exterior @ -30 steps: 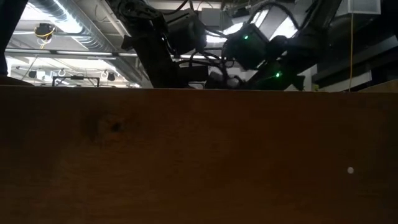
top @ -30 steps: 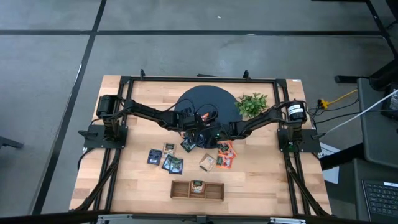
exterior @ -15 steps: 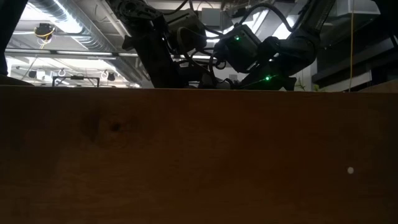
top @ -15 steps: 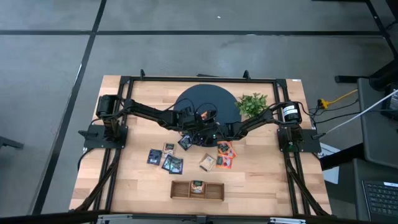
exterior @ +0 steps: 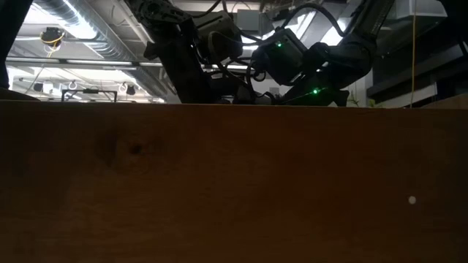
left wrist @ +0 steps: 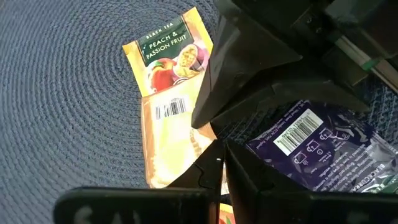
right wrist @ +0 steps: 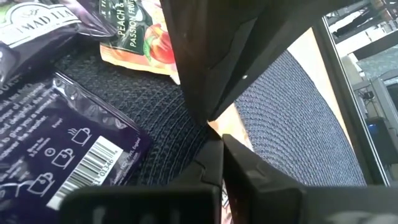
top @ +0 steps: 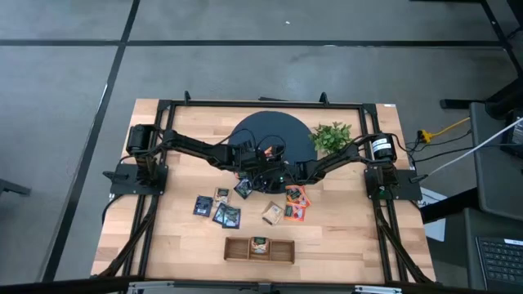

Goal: Pick & Place Tea
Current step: Put the brown tea bag into the middle section of the wooden organizer

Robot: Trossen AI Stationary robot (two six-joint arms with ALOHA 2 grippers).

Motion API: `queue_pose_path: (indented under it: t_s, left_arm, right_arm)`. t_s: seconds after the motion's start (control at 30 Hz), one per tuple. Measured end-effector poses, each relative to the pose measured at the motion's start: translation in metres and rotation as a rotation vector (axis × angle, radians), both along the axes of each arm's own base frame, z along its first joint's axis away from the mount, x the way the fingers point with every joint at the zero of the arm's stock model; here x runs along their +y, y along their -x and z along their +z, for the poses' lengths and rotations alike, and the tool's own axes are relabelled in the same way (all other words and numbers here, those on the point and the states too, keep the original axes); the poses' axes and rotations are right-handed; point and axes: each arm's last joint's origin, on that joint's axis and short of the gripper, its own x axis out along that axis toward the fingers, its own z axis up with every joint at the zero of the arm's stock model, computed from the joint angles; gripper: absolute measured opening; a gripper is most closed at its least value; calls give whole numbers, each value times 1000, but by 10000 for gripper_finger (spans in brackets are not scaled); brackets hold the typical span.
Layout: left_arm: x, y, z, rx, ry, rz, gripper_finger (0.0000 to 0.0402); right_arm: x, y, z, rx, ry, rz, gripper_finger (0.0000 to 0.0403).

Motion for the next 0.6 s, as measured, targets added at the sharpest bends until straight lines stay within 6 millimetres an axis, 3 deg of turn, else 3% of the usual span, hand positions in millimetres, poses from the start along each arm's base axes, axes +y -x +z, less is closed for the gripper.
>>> queue_pose_path:
  t_s: [0.43, 0.6]
  left_arm:
    - [-5, 16, 25, 58, -36, -124, 122]
    - [-9, 27, 31, 125, -81, -87, 138]
  right_arm:
    - [2, -1, 2, -24, -17, -15, 6]
    - [4, 0, 15, -80, -143, 25, 4]
